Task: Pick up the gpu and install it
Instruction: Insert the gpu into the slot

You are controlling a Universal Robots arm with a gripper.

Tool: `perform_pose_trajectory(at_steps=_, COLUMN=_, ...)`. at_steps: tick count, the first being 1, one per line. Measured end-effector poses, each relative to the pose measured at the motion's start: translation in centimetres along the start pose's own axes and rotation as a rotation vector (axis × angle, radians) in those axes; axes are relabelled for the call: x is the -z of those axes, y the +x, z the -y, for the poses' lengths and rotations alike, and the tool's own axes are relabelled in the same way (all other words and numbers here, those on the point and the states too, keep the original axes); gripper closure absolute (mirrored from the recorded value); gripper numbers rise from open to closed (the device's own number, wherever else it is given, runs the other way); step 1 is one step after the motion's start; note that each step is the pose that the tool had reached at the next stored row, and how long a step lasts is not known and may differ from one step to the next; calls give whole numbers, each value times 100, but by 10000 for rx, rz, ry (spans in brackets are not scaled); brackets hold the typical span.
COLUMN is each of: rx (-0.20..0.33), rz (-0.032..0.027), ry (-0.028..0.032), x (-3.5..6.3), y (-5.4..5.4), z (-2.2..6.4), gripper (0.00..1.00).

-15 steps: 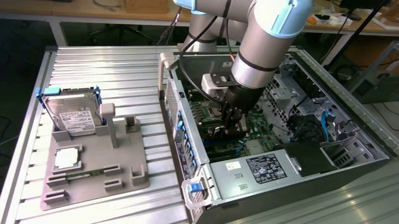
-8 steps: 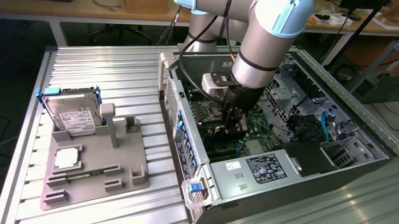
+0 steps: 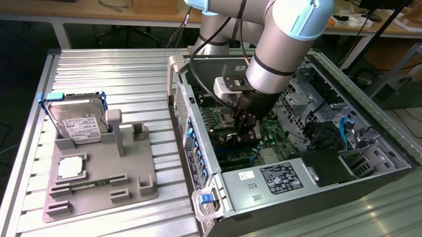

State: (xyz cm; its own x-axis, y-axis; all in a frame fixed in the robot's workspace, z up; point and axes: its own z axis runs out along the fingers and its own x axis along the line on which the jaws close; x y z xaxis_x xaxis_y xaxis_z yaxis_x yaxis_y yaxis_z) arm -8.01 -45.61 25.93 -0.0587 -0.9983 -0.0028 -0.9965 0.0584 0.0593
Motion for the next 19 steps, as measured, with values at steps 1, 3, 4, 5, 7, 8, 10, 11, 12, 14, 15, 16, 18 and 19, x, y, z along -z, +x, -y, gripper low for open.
perform_pose_trajectory(at_steps=1, rx=-2, rz=0, ry=0, x=0, y=0, z=1, gripper=73)
perform_pose_trajectory(at_steps=3, rx=-7, rz=-1, ry=1, x=-1, y=3, z=4, gripper=73)
perform_pose_trajectory(at_steps=4, rx=-11, rz=-1, ry=1, x=-2, y=5, z=4, gripper=73)
perform_pose_trajectory(at_steps=5, rx=-14, rz=-2, ry=1, x=-2, y=9, z=5, gripper=73)
perform_pose_trajectory(at_steps=7, rx=-19, rz=0, ry=1, x=-2, y=13, z=8, gripper=73)
perform_pose_trajectory(at_steps=8, rx=-19, rz=-1, ry=-1, x=-2, y=13, z=13, gripper=73)
perform_pose_trajectory(at_steps=10, rx=-20, rz=-1, ry=0, x=-3, y=13, z=29, gripper=73)
perform_pose_trajectory(at_steps=11, rx=-19, rz=-1, ry=1, x=-3, y=13, z=36, gripper=73)
perform_pose_trajectory(at_steps=12, rx=-19, rz=-2, ry=1, x=-3, y=12, z=39, gripper=73)
perform_pose_trajectory(at_steps=14, rx=-20, rz=-3, ry=0, x=-3, y=12, z=39, gripper=73)
perform_pose_trajectory(at_steps=15, rx=-19, rz=-3, ry=0, x=-5, y=13, z=40, gripper=73)
perform_pose_trajectory(at_steps=16, rx=-19, rz=-2, ry=0, x=-10, y=13, z=40, gripper=73)
perform_pose_trajectory(at_steps=18, rx=-19, rz=-7, ry=-1, x=-27, y=14, z=41, gripper=73)
perform_pose_trajectory(at_steps=19, rx=-18, rz=-12, ry=-2, x=-38, y=15, z=42, gripper=73)
